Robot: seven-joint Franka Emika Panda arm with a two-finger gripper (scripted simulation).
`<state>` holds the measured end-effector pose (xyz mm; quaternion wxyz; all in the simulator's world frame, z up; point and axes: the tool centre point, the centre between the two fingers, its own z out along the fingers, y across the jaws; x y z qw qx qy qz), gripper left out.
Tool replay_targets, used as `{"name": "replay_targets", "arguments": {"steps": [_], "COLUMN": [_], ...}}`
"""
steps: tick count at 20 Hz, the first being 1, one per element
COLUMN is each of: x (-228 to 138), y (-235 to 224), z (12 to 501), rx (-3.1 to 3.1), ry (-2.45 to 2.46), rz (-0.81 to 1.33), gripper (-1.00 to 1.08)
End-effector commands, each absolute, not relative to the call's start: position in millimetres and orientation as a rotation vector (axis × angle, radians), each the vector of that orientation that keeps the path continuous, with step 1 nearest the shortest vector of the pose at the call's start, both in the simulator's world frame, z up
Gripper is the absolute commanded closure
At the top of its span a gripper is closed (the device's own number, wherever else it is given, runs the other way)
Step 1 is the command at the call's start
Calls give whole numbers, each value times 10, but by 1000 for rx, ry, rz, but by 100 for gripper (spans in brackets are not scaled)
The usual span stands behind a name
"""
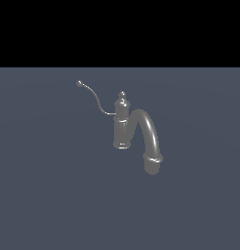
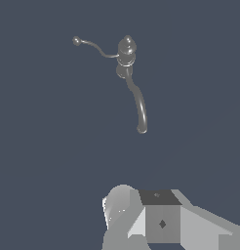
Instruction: Turn on the faucet by rotating a designated handle.
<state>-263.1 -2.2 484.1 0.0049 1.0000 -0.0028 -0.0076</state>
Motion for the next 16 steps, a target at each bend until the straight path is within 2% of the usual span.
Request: {"name": "replay_targets", "arguments": {"steps": [1, 16], "x": [-2631, -2516], "y": [-22, -82], "z": [4841, 4803], "rx": [3132, 3109], "ry": [-9, -52], "rz": [-24, -17], "gripper": [108, 108]}}
